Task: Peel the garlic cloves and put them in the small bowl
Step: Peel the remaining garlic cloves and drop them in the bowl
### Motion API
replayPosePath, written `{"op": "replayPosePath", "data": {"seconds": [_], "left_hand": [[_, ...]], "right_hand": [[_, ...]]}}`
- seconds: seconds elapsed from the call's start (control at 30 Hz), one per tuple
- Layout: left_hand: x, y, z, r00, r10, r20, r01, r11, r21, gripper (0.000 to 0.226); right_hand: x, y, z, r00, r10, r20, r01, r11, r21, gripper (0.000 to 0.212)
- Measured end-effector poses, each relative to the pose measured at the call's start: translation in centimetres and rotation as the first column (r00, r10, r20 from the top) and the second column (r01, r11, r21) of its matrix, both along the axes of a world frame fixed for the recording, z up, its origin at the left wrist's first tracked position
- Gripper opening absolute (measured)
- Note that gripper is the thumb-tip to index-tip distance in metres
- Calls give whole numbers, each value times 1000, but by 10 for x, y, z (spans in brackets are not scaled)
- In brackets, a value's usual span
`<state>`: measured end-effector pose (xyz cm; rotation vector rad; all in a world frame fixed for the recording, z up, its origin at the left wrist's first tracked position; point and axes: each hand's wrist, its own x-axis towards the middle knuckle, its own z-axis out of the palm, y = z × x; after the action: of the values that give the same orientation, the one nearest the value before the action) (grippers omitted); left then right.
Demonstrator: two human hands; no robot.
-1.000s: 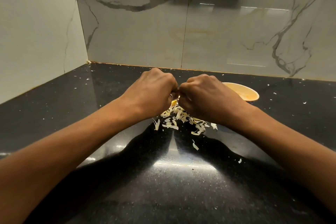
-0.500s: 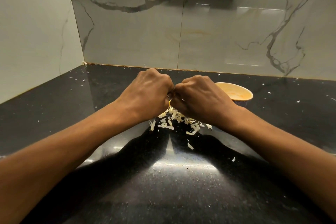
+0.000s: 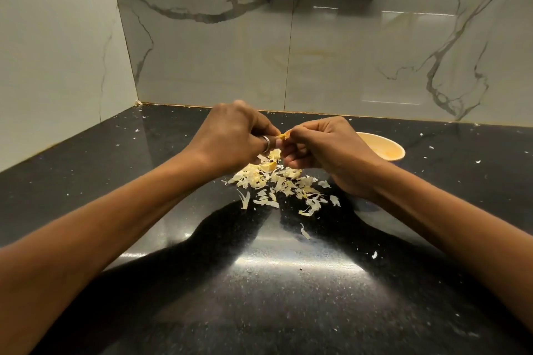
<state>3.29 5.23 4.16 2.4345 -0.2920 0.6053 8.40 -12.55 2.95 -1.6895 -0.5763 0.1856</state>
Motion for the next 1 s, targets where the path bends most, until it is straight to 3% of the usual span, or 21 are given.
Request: {"op": "replayPosePath", "data": {"seconds": [0.17, 0.3, 0.43, 0.6, 0.83, 1.0], "left_hand": [[-2, 0, 5, 979, -58, -197, -34, 898, -438, 9], [-3, -3, 8, 957, -133, -259, -53, 794, -605, 7], [-2, -2, 11, 952, -158, -261, -82, 692, -718, 10], [0, 0, 9, 930, -176, -323, -120, 686, -718, 10], [-1, -1, 7, 947, -126, -294, -66, 824, -563, 12], [-2, -5, 6, 964, -103, -247, -16, 899, -437, 14]], "right_hand": [[-1, 1, 3, 990, 15, -140, 2, 993, 121, 21], [-3, 2, 6, 982, 31, -187, 0, 986, 167, 13], [-3, 1, 4, 985, 13, -172, 3, 996, 90, 17], [-4, -1, 8, 990, 18, -138, -14, 999, 30, 19], [-2, -7, 11, 995, -75, 65, 74, 997, 13, 16], [0, -5, 9, 988, -31, 151, 32, 999, -1, 16]]}}
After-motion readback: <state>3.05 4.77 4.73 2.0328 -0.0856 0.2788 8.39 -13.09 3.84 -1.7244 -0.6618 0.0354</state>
